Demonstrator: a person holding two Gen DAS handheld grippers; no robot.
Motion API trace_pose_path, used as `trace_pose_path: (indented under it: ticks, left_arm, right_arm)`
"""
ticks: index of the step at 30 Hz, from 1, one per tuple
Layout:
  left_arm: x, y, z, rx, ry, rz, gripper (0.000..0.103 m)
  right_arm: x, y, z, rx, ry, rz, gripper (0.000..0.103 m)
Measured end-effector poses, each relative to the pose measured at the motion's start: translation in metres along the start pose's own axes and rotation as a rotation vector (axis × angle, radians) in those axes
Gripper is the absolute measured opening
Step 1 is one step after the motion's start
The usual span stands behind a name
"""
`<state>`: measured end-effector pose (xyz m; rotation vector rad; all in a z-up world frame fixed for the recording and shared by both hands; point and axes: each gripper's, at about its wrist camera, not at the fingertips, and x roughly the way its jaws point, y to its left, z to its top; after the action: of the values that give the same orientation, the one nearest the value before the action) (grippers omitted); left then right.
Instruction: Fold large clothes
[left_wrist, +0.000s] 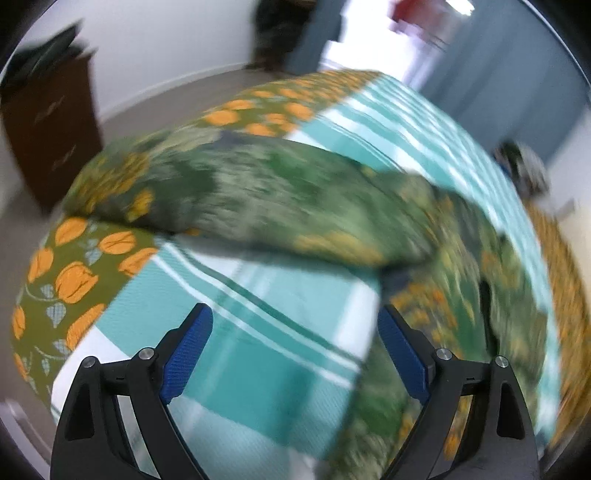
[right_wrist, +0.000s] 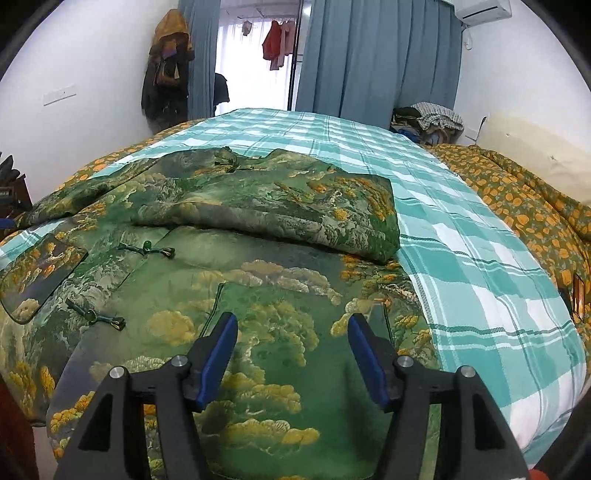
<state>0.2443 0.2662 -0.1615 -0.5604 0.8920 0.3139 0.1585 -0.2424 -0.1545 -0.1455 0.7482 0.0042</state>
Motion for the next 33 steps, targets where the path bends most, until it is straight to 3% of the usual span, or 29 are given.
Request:
trace_pose_path:
  ticks: [10, 12, 13, 14, 16, 17, 19, 22, 26, 30, 33]
  left_arm:
    - [0.051, 0.087, 0.056, -0.41, -0.042, 0.022, 0.089]
    - [0.054, 0.1, 0.057, -0.482, -0.062, 0.019, 0.079]
    - [0.055, 0.106, 0.057, -0.511, -0.072, 0.01, 0.067]
    - [0.056, 0.11, 0.058, -0.527, -0.079, 0.009, 0.044]
    - [0.055, 0.112, 0.061, -0.506, -0.079, 0.034, 0.013]
    - [0.053, 0.109, 0.064, -0.49, -0.082, 0.031, 0.01]
    - [0.038, 0.092, 0.071, -0.425, -0.119, 0.049, 0.008]
    - [0.009, 0.037, 0.088, -0.216, -0.194, 0.079, 0.007]
    - [-0.035, -0.076, 0.093, 0.142, -0.313, 0.047, 0.007]
    - [-0.062, -0.185, 0.058, 0.457, -0.389, -0.031, 0.007]
    - [-0.059, -0.256, 0.007, 0.668, -0.395, -0.09, 0.007]
  right_arm:
    - [0.011, 0.016, -0.002, -0.049, 0.028, 0.011, 0.063]
    - [0.012, 0.019, -0.003, -0.063, 0.029, 0.014, 0.063]
    - [0.012, 0.019, -0.003, -0.065, 0.03, 0.016, 0.063]
    - [0.012, 0.019, -0.002, -0.063, 0.031, 0.018, 0.063]
    - [0.014, 0.017, -0.002, -0.046, 0.04, 0.028, 0.063]
    - [0.015, 0.015, -0.002, -0.034, 0.045, 0.033, 0.063]
    - [0.017, 0.012, -0.001, -0.014, 0.051, 0.042, 0.063]
    - [0.018, 0.006, -0.001, 0.017, 0.061, 0.06, 0.063]
    - [0.017, -0.003, 0.0, 0.069, 0.069, 0.077, 0.063]
    - [0.015, -0.014, 0.003, 0.114, 0.059, 0.074, 0.063]
    - [0.012, -0.022, 0.003, 0.147, 0.051, 0.068, 0.063]
